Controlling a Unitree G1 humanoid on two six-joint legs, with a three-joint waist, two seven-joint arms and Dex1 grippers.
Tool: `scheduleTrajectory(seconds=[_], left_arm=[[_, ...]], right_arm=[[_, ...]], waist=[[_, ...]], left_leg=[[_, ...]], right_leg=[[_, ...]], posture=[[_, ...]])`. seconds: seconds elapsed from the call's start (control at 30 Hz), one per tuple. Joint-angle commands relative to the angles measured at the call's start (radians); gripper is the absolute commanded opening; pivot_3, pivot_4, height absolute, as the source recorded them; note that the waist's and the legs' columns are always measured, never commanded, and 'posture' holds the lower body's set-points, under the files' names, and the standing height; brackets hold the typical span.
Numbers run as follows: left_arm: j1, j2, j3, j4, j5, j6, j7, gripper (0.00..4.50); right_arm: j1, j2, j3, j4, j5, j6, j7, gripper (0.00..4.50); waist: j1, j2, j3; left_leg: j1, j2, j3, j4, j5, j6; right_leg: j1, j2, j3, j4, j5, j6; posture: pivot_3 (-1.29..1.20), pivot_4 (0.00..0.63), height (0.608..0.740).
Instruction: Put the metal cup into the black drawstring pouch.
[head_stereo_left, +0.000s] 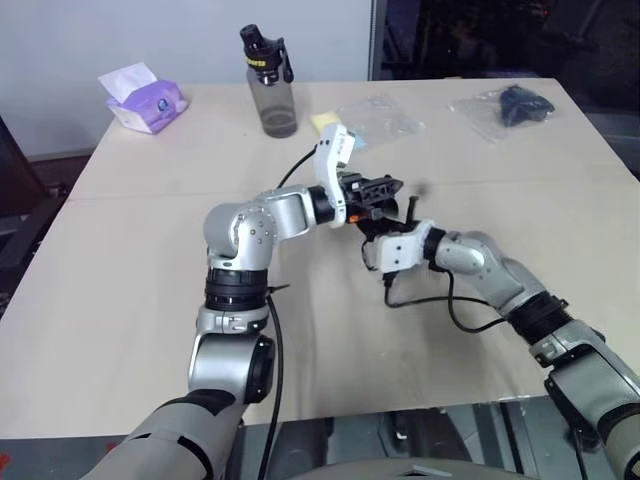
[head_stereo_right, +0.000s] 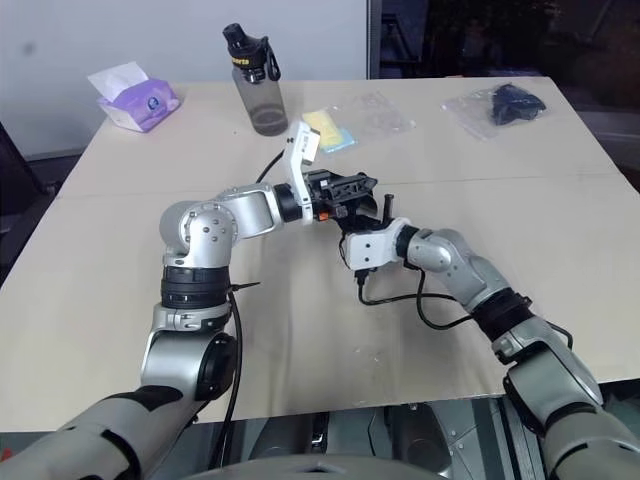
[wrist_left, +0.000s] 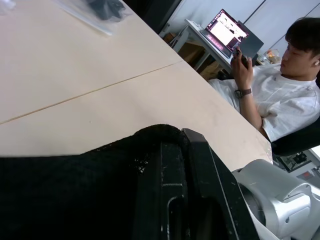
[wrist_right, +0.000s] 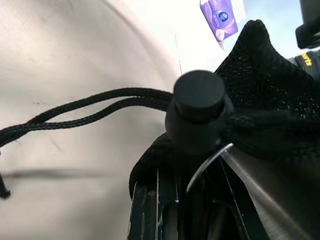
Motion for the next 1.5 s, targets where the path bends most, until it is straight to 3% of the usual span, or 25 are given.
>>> scheduleTrajectory(seconds=[0.03, 0.13, 0.23, 0.6, 0.67, 0.77, 0.87, 0.93, 1.0, 1.13, 1.5], left_arm=[[-0.022, -0.019, -0.006, -0.078, -0.058, -0.022, -0.037, 0.00], [-0.016, -0.016, 0.006, -0.077, -0.062, -0.018, -0.029, 0.00], [-0.015, -0.015, 0.012, -0.072, -0.065, -0.020, -0.020, 0.00], [-0.003, -0.017, 0.022, -0.074, -0.077, -0.022, -0.002, 0.00], [-0.002, -0.016, 0.020, -0.065, -0.071, -0.029, -0.002, 0.00], [-0.015, -0.022, 0.027, -0.053, -0.060, -0.044, 0.015, 0.00], [-0.032, -0.030, 0.038, -0.040, -0.064, -0.050, 0.030, 0.00], [-0.032, -0.029, 0.037, -0.026, -0.060, -0.059, 0.037, 0.00], [-0.030, -0.029, 0.037, -0.014, -0.057, -0.066, 0.046, 0.00], [-0.035, -0.034, 0.038, 0.032, -0.044, -0.090, 0.064, 0.00], [-0.045, -0.050, 0.065, 0.057, -0.067, -0.095, 0.075, 0.00]], right_arm=[[0.061, 0.141, -0.157, -0.101, 0.289, 0.244, 0.024, 0.05], [0.102, 0.259, -0.320, -0.231, 0.588, 0.557, 0.005, 0.05], [0.115, 0.318, -0.433, -0.309, 0.762, 0.754, -0.055, 0.05], [0.077, 0.508, -0.773, -0.376, 1.227, 0.989, -0.414, 0.05], [0.078, 0.487, -0.762, -0.387, 1.239, 0.999, -0.415, 0.05], [0.105, 0.401, -0.664, -0.462, 1.154, 0.997, -0.324, 1.01], [0.130, 0.282, -0.548, -0.518, 1.027, 0.973, -0.223, 2.38], [0.173, 0.134, -0.440, -0.579, 0.946, 0.971, -0.069, 2.91], [0.211, 0.021, -0.363, -0.622, 0.895, 0.949, 0.065, 2.91], [0.316, -0.097, -0.431, -0.639, 0.950, 0.902, 0.251, 2.91], [0.374, -0.111, -0.527, -0.676, 1.011, 0.931, 0.265, 2.91]], waist=[[0.001, 0.000, 0.000], [0.004, 0.000, 0.000], [0.009, 0.000, 0.000], [0.003, 0.000, 0.000], [0.001, 0.001, 0.000], [0.000, 0.001, 0.000], [0.003, 0.001, 0.000], [0.002, 0.001, 0.000], [0.002, 0.001, 0.000], [0.004, 0.001, 0.000], [0.006, 0.001, 0.001]], left_leg=[[0.000, 0.000, -0.001, 0.000, 0.000, 0.000], [0.000, 0.000, -0.002, 0.000, 0.000, 0.000], [0.000, 0.000, -0.004, 0.002, 0.000, 0.000], [0.000, 0.000, -0.002, 0.000, 0.000, 0.001], [0.000, 0.000, -0.002, 0.000, 0.000, 0.001], [-0.001, 0.000, -0.002, 0.000, 0.000, 0.001], [-0.002, -0.001, -0.002, 0.001, 0.000, 0.001], [-0.002, -0.001, -0.001, 0.001, 0.000, 0.001], [-0.002, -0.001, 0.000, 0.000, 0.000, 0.001], [-0.002, 0.000, -0.002, 0.000, 0.000, 0.001], [-0.002, 0.000, -0.001, 0.000, 0.000, 0.001]], right_leg=[[0.000, 0.000, -0.001, 0.001, 0.000, 0.000], [0.000, 0.000, -0.002, 0.002, 0.000, 0.000], [0.000, -0.002, -0.002, 0.002, 0.000, 0.000], [0.000, 0.000, -0.002, 0.002, 0.000, 0.000], [0.000, 0.000, -0.002, 0.002, 0.000, 0.000], [0.000, 0.000, -0.002, 0.002, 0.000, 0.000], [0.000, 0.000, -0.002, 0.000, 0.000, 0.000], [0.000, 0.000, -0.002, -0.001, 0.000, 0.000], [0.000, 0.000, -0.001, -0.002, 0.000, 0.001], [0.000, 0.001, -0.003, -0.004, 0.000, 0.001], [0.000, 0.001, -0.002, -0.003, 0.000, 0.001]], posture=[[0.00, 0.150, 0.740], [0.00, 0.150, 0.740], [0.00, 0.150, 0.740], [0.00, 0.150, 0.740], [0.00, 0.150, 0.740], [0.00, 0.150, 0.740], [0.00, 0.150, 0.740], [0.00, 0.150, 0.740], [0.00, 0.150, 0.740], [0.00, 0.150, 0.740], [0.00, 0.150, 0.740]])
